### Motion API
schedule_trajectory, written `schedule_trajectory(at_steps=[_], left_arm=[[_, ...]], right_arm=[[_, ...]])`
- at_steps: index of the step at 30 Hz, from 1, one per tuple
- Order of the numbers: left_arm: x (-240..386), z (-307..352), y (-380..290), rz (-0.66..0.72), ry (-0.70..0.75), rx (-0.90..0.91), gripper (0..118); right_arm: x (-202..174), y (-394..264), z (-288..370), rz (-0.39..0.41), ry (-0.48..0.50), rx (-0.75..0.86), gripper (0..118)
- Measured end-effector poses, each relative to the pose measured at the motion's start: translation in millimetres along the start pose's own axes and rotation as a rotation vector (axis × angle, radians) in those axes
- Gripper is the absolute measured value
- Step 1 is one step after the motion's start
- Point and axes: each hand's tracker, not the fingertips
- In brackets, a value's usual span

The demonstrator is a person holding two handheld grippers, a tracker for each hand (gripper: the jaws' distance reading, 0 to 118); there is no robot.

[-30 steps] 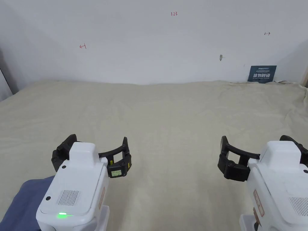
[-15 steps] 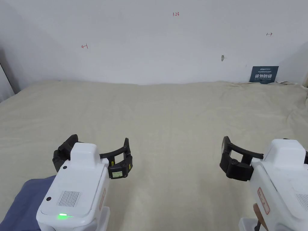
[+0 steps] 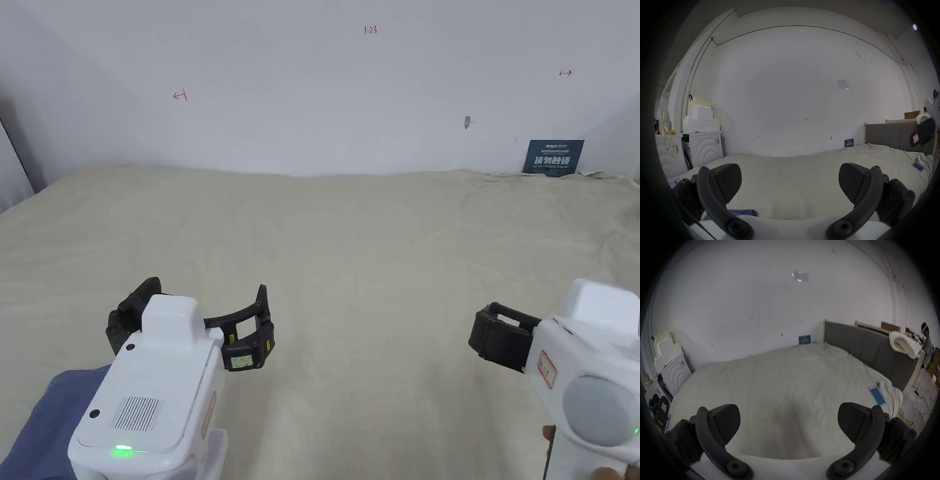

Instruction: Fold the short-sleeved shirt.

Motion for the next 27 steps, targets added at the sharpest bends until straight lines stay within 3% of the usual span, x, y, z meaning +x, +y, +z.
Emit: schedule_trajectory(at_steps=[5, 12, 18, 22, 27], left_arm=[[0, 0, 1, 0.000, -0.001, 0.003, 118], [0, 0, 1, -0.007, 0.000, 0.004, 118], [0, 1, 1, -0.007, 0.000, 0.006, 118], [0, 1, 1, -0.008, -0.001, 0.006, 118], [0, 2, 2, -0.005, 0.001, 0.011, 118]], right_arm=[[2, -3, -2, -0.014, 0.010, -0.002, 118], [3, -9, -3, 0.044, 0.011, 0.063, 117], [7, -8, -5, 0.006, 0.039, 0.056, 117], [9, -13, -3, 0.024, 0.122, 0.148, 117], [10, -20, -5, 0.068, 0.141, 0.294, 117]])
